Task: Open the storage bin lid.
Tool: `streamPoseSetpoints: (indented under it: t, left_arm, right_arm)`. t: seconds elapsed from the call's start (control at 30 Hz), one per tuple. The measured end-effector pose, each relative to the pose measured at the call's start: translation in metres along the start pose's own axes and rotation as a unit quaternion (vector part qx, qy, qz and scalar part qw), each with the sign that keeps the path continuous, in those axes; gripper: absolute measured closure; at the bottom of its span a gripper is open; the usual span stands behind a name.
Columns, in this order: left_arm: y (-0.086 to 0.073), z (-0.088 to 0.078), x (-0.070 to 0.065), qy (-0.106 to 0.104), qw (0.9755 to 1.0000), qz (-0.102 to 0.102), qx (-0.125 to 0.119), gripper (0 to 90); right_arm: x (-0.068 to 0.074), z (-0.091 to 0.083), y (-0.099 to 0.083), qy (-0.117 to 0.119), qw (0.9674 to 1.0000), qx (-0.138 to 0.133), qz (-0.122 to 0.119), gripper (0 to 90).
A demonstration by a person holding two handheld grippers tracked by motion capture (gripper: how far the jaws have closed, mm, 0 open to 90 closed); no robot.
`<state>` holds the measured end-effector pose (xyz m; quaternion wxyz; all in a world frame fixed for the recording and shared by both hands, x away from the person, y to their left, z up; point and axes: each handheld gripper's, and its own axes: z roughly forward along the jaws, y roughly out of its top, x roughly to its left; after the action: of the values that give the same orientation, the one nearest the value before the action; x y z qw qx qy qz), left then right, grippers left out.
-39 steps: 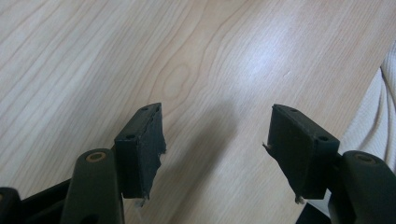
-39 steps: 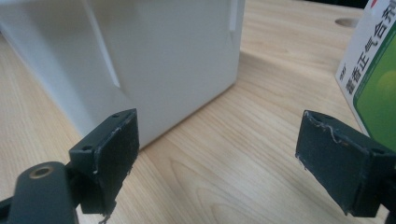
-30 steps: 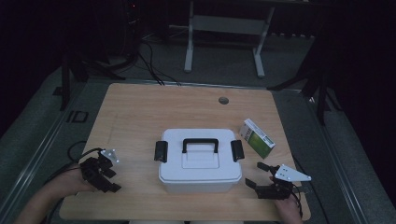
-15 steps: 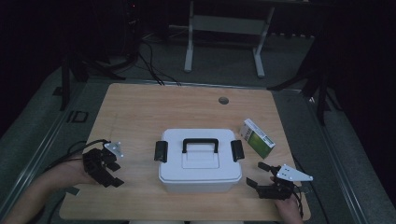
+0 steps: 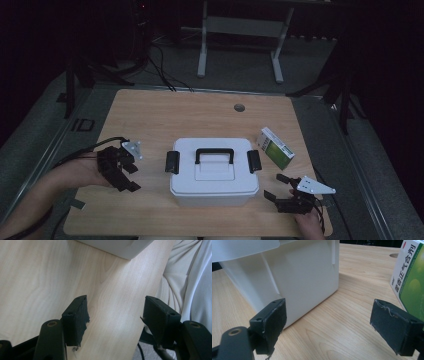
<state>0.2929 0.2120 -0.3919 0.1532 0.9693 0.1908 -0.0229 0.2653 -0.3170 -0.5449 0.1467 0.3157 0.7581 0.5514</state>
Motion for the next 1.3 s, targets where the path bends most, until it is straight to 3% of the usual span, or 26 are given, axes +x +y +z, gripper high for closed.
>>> streamPoseSetpoints:
  t: [0.33, 0.73, 1.3]
  left_arm:
    - [0.037, -0.019, -0.008, 0.007, 0.9995, 0.032, -0.003, 36.8]
    - [0.081, -0.009, -0.009, -0.006, 0.9981, 0.061, 0.006, 36.8]
    - [0.126, -0.002, -0.007, -0.007, 0.9963, 0.083, 0.023, 36.9]
  right_arm:
    - [0.0, 0.0, 0.0, 0.001, 1.0, -0.002, -0.003, 13.4]
    - [0.0, 0.0, 0.0, 0.004, 1.0, -0.003, -0.002, 13.4]
    - [0.0, 0.0, -0.001, 0.009, 1.0, -0.004, -0.001, 13.4]
